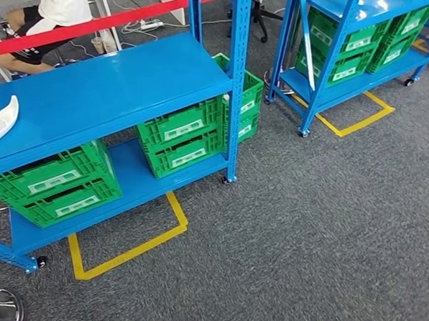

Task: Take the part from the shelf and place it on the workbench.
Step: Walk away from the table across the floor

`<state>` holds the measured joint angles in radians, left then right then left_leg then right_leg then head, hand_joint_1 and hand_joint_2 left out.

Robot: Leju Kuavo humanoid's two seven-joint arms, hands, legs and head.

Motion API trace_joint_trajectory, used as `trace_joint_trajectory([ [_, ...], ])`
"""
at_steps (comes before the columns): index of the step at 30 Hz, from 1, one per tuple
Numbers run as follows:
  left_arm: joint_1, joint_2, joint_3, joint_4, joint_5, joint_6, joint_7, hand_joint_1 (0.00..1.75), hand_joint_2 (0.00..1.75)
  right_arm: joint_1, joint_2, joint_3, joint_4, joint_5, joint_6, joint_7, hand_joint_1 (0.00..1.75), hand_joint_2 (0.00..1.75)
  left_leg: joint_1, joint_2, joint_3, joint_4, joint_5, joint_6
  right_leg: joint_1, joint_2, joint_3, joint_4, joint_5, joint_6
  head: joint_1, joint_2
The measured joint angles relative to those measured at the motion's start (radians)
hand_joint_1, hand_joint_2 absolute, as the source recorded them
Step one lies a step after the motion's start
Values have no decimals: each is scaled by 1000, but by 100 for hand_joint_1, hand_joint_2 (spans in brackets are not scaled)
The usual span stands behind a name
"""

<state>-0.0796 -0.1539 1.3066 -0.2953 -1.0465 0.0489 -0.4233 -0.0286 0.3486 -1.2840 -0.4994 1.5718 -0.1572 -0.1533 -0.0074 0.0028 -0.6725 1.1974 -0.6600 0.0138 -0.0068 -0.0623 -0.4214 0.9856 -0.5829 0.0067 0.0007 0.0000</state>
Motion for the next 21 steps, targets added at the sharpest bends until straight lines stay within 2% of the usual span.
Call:
trace_joint_trajectory([
  [2,2,3,1,0,0,1,2,0,0,1,4,0,0,0,3,3,0,0,-21,37,-13,-86,156,27,10,-21,44,-1,-42,-1,-2,0],
  [3,3,4,1,0,1,1,4,0,0,0,6,1,-1,0,4,4,0,0,-29,50,-16,-109,217,33,14,-29,58,-1,-62,-1,-1,0],
  [4,2,4,1,0,1,2,6,0,0,-2,8,2,-2,0,6,5,0,0,-35,52,-18,-116,245,33,18,-36,70,-1,-79,1,2,0],
  [5,-1,3,2,0,2,3,8,0,0,-7,8,4,-4,0,6,6,0,0,-34,41,-14,-114,243,31,18,-44,81,-5,-92,6,2,0],
  [6,-5,3,2,0,2,3,9,0,0,-11,8,6,-5,0,6,6,0,0,-33,28,-9,-117,239,30,16,-42,90,-8,-102,11,2,0],
  [7,-10,3,2,0,2,3,9,0,0,-15,8,9,-6,0,6,6,0,0,-31,15,-4,-122,236,34,15,-27,90,0,-113,15,2,0],
  [8,-14,4,2,-1,2,3,9,0,0,-18,8,11,-6,0,6,6,0,0,-27,4,2,-129,232,38,13,-3,77,29,-130,18,3,0],
  [9,-18,4,2,-1,2,3,9,0,0,-19,8,12,-7,0,6,5,0,0,-23,-7,7,-132,229,41,10,26,46,83,-153,20,5,0],
  [10,-20,4,2,-1,2,4,8,0,0,-19,7,12,-8,0,7,6,0,0,-20,-19,10,-133,224,44,9,46,-2,157,-178,23,6,0],
  [11,-20,3,2,-1,1,3,8,0,0,-18,7,12,-8,0,7,7,0,0,-17,-34,14,-134,218,45,6,55,-57,231,-194,25,6,0],
  [12,-19,1,2,-1,0,3,7,0,0,-15,7,12,-9,0,8,8,0,0,-15,-49,20,-134,212,43,4,58,-107,284,-193,29,6,0],
  [13,-16,0,2,-1,0,3,6,0,0,-13,7,12,-10,0,8,9,0,0,-11,-65,29,-134,205,39,2,60,-143,304,-168,32,6,0],
  [14,-14,-2,2,-1,-1,3,5,0,0,-10,7,12,-10,0,9,10,0,0,-8,-82,39,-134,199,34,-1,63,-161,283,-122,34,6,0],
  [15,-13,-3,2,-1,-1,3,4,0,0,-8,6,12,-11,0,9,10,0,0,-4,-97,49,-134,192,29,-4,72,-163,232,-63,38,6,0],
  [16,-13,-4,2,-1,-1,3,3,0,0,-6,6,12,-11,0,10,10,0,0,-1,-112,57,-133,186,22,-8,97,-160,179,-16,41,7,0],
  [17,-14,-4,2,-1,-1,3,2,0,0,-5,6,12,-11,0,10,10,0,0,2,-127,60,-132,182,15,-11,122,-150,127,15,41,7,0],
  [18,-15,-4,2,-1,-1,3,1,0,0,-4,6,13,-12,0,11,10,0,0,4,-140,59,-132,181,7,-13,143,-142,96,28,38,7,0],
  [19,-14,-5,2,-1,-1,3,0,0,0,-4,6,13,-13,0,12,11,0,0,6,-152,56,-134,183,-1,-13,156,-136,83,27,32,7,0],
  [21,-8,-4,2,-2,-1,4,-1,0,0,-5,7,14,-14,0,13,12,0,0,10,-167,52,-142,189,-16,-12,138,-126,72,30,16,5,0],
])
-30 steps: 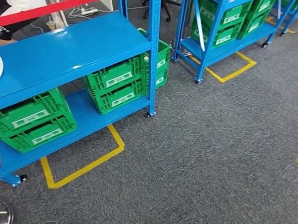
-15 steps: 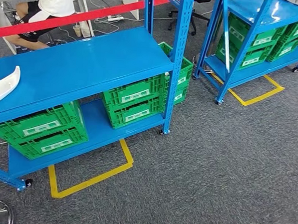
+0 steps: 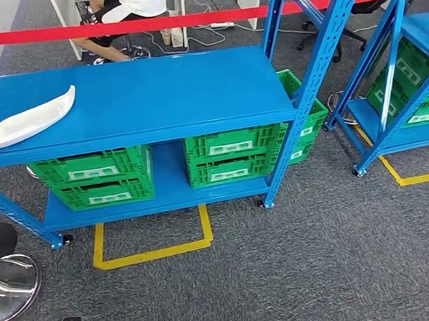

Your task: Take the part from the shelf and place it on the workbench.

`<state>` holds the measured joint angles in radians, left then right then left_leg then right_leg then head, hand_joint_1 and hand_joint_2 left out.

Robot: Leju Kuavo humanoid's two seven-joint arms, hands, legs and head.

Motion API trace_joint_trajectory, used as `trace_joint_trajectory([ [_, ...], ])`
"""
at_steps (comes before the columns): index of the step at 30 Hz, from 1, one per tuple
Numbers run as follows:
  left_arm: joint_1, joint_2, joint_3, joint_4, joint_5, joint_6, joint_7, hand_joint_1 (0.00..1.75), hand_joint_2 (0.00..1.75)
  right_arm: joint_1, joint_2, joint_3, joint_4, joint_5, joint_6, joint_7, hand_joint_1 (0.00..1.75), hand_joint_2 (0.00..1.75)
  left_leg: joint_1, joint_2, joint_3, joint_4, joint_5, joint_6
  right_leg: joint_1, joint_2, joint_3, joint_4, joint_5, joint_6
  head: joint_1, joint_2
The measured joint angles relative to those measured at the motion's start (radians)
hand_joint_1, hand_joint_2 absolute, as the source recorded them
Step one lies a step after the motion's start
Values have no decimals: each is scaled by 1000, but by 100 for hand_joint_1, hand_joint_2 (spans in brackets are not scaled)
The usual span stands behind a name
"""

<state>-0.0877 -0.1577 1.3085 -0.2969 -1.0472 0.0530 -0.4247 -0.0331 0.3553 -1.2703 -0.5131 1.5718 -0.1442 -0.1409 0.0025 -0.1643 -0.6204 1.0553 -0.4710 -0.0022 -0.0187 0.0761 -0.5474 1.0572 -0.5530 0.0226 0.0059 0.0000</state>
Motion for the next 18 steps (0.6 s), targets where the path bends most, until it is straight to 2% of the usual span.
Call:
trace_joint_trajectory([
  [1,3,0,0,0,0,1,0,0,0,0,1,0,-1,0,0,0,0,0,-3,19,-2,3,-3,-6,-1,-13,4,-6,2,-7,-3,0],
  [2,3,0,0,-1,0,1,0,0,0,0,2,1,-1,0,0,0,0,0,-5,50,-11,20,-15,-12,-3,-27,10,-12,4,-13,-9,0],
  [4,-2,-2,0,-1,0,1,-1,0,0,3,2,1,-2,0,1,0,0,0,-8,127,-57,113,-62,-22,-2,-62,20,-21,2,-24,-21,0],
  [5,-5,-2,0,-1,0,1,-1,0,0,4,2,1,-3,0,1,0,0,0,-5,145,-89,174,-86,-26,0,-82,23,-22,-1,-28,-24,0],
  [6,-6,-3,0,-1,0,1,-1,0,0,4,2,0,-3,0,1,0,0,0,-3,153,-114,223,-100,-29,1,-100,26,-22,-4,-30,-23,0],
  [7,-4,-3,0,-1,0,1,-1,0,0,4,2,0,-3,0,1,0,0,0,-1,157,-125,243,-96,-30,3,-115,29,-22,-8,-31,-24,0],
  [8,-2,-4,0,-1,0,1,-1,0,0,4,2,0,-4,0,1,0,0,0,0,159,-117,228,-75,-29,4,-130,34,-22,-12,-30,-24,0],
  [9,0,-3,0,-1,0,1,-1,0,0,3,2,1,-4,0,1,0,0,0,-2,166,-90,177,-40,-23,6,-144,41,-22,-17,-29,-25,0],
  [11,-1,-2,1,-1,0,2,-1,0,0,3,3,1,-4,0,1,0,0,0,-14,212,-22,54,9,-2,10,-171,51,-25,-27,-26,-24,0],
  [12,-4,-1,1,-1,0,3,-2,0,0,2,4,1,-4,0,2,0,0,0,-22,235,1,13,16,9,13,-184,54,-27,-32,-23,-24,0],
  [13,-5,0,1,-1,0,4,-2,0,0,1,4,1,-4,0,2,-1,0,0,-29,249,11,-6,10,17,14,-198,56,-30,-35,-20,-24,0],
  [14,-5,0,0,-1,0,6,-3,0,0,0,4,2,-4,0,3,-2,0,0,-32,246,13,-12,6,22,16,-211,62,-35,-37,-15,-25,0],
  [15,-4,0,0,-1,0,7,-3,0,0,-1,4,2,-4,0,3,-2,0,0,-30,234,17,-21,7,25,17,-222,72,-40,-40,-11,-25,0],
  [16,0,-2,0,-1,0,9,-3,0,0,-3,4,3,-4,0,3,-4,0,0,-26,221,25,-32,10,27,17,-214,81,-42,-44,-7,-23,0],
  [17,2,-2,1,-2,0,11,-3,0,0,-3,4,4,-5,0,3,-5,0,0,-21,207,33,-43,14,30,17,-189,82,-28,-55,-3,-22,0],
  [18,2,-3,1,-2,-1,12,-3,0,0,-3,4,5,-5,0,3,-5,0,0,-17,201,40,-51,17,32,18,-175,84,-23,-61,-1,-20,0],
])
